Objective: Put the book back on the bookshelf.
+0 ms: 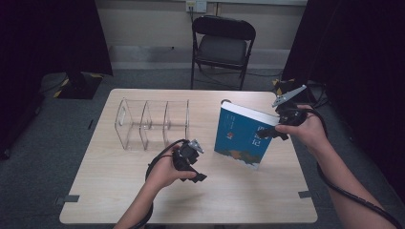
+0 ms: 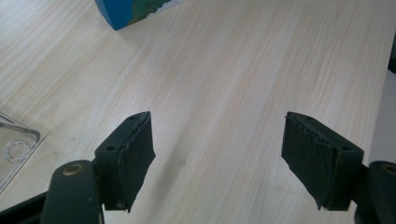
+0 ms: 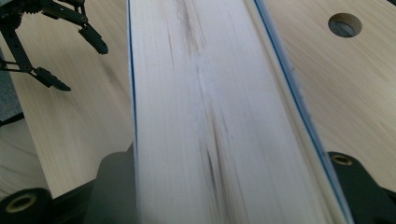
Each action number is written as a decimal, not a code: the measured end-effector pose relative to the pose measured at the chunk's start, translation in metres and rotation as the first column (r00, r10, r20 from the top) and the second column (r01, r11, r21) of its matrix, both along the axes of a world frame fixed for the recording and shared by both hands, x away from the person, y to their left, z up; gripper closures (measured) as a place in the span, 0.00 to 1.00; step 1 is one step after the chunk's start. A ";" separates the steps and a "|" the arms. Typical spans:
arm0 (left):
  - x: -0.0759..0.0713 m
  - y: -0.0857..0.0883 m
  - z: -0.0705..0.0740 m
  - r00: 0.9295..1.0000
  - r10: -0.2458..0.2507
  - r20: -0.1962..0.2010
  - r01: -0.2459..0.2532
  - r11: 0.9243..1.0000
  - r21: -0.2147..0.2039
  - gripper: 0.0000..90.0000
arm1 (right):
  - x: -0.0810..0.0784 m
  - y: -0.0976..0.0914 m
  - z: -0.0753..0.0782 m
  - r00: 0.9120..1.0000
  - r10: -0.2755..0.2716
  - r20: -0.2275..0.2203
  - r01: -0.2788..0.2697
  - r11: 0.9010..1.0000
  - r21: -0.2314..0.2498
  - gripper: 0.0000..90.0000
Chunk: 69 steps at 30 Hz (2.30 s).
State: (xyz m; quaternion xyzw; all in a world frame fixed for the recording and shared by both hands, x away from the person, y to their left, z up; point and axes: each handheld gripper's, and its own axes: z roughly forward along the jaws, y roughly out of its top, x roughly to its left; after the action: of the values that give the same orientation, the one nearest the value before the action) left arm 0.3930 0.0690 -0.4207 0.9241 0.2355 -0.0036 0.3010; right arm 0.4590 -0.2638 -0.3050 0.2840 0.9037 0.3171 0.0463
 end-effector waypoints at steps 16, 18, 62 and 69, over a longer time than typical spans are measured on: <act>-0.002 0.003 -0.006 1.000 0.006 -0.006 -0.006 1.000 0.023 0.27 | 0.012 0.019 0.014 0.999 0.031 -0.018 -0.033 0.996 -0.083 0.47; -0.002 0.005 -0.006 1.000 0.012 -0.006 -0.012 1.000 0.015 0.27 | 0.014 0.021 0.013 0.999 0.035 -0.027 -0.037 0.995 -0.090 0.47; 0.002 0.022 0.000 0.997 0.077 0.003 -0.077 0.997 0.002 0.28 | -0.049 0.052 0.007 0.986 0.163 0.015 -0.163 0.986 -0.031 0.68; 0.001 0.021 0.000 0.996 0.091 -0.011 -0.091 0.996 -0.025 0.27 | -0.061 0.053 0.004 0.975 0.219 0.036 -0.218 0.975 -0.043 0.68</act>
State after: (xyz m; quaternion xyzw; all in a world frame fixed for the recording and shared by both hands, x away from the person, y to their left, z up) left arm 0.3942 0.0897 -0.4203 0.9085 0.2786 0.0025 0.3115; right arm 0.3982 -0.2110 -0.3007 0.1754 0.9343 0.3084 0.0348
